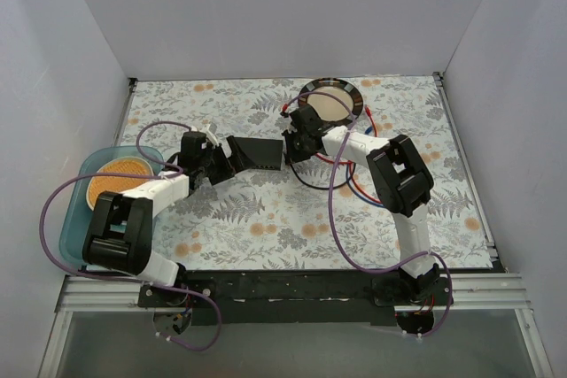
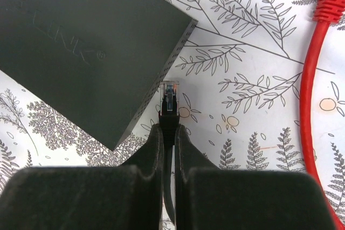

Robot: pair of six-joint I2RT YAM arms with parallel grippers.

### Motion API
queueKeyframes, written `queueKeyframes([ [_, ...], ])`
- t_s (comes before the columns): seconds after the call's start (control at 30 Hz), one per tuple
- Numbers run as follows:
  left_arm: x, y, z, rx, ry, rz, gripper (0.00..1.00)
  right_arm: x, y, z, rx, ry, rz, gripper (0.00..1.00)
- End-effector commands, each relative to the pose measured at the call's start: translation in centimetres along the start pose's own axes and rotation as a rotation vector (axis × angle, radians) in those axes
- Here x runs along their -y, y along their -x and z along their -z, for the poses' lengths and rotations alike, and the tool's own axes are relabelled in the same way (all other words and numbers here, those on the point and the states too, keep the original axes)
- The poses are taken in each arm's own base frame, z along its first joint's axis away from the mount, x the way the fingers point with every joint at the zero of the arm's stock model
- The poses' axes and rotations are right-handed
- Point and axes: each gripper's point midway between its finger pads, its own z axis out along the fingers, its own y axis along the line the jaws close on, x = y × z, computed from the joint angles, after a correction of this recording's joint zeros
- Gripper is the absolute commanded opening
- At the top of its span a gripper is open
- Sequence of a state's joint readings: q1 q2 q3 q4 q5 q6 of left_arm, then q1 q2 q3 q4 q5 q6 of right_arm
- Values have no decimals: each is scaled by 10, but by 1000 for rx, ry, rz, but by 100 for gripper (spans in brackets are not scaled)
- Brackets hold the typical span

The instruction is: Insert the plug into the switch port

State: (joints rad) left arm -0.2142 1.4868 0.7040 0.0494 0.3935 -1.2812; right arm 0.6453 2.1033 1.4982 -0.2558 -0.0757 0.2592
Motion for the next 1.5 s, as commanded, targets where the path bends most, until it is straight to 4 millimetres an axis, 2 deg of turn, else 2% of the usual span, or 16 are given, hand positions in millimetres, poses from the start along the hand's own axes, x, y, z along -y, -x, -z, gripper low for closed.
queueKeyframes([
  [0.0, -4, 34, 15, 129, 108, -44, 98, 2, 10, 3, 13, -10, 1, 1],
  [0.07, -13, 52, 13, 174, 186, -54, 98, 3, 11, 6, 19, -14, 0, 1],
  [0.1, -6, 66, 13, 201, 186, -64, 98, 4, 11, 8, 22, -12, -1, 1],
  [0.17, -15, 71, -1, 185, 218, -71, 98, 3, 10, 9, 21, -8, -3, 1],
  [0.33, -11, 96, -35, 178, 200, -96, 98, 3, 11, 7, 14, -6, -3, 1],
  [0.4, -26, 92, -49, 151, 241, -79, 98, 2, 10, 5, 4, -2, -1, 1],
  [0.43, -24, 95, -54, 150, 235, -81, 98, 3, 11, 6, 0, -6, 3, 1],
  [0.57, -33, 85, -65, 111, 237, -70, 98, 3, 14, 6, 6, -3, 8, 1],
  [0.67, -24, 72, -66, 84, 159, -72, 98, -1, 20, 4, 4, 16, 24, 1],
  [0.77, -1, 61, -58, 79, 34, -82, 98, -4, 29, -1, -9, 25, 32, 1],
  [0.8, -6, 47, -56, 57, 33, -73, 98, -3, 25, -7, -25, 25, 32, 1],
  [0.87, 5, 39, -49, 44, -19, -78, 98, -2, 28, -10, -32, 28, 38, 1],
  [0.9, 3, 24, -46, 14, -29, -70, 98, -3, 28, -14, -46, 27, 41, 1],
  [1.03, 17, -1, -33, -11, -92, -83, 98, -4, 33, -20, -57, 34, 56, 1],
  [1.3, 46, -20, -21, -27, -162, -140, 98, -13, 47, -17, -22, 81, 100, 1],
  [1.47, 42, -23, -14, -35, -128, -165, 98, 3, 47, -6, -18, -11, 126, 1],
])
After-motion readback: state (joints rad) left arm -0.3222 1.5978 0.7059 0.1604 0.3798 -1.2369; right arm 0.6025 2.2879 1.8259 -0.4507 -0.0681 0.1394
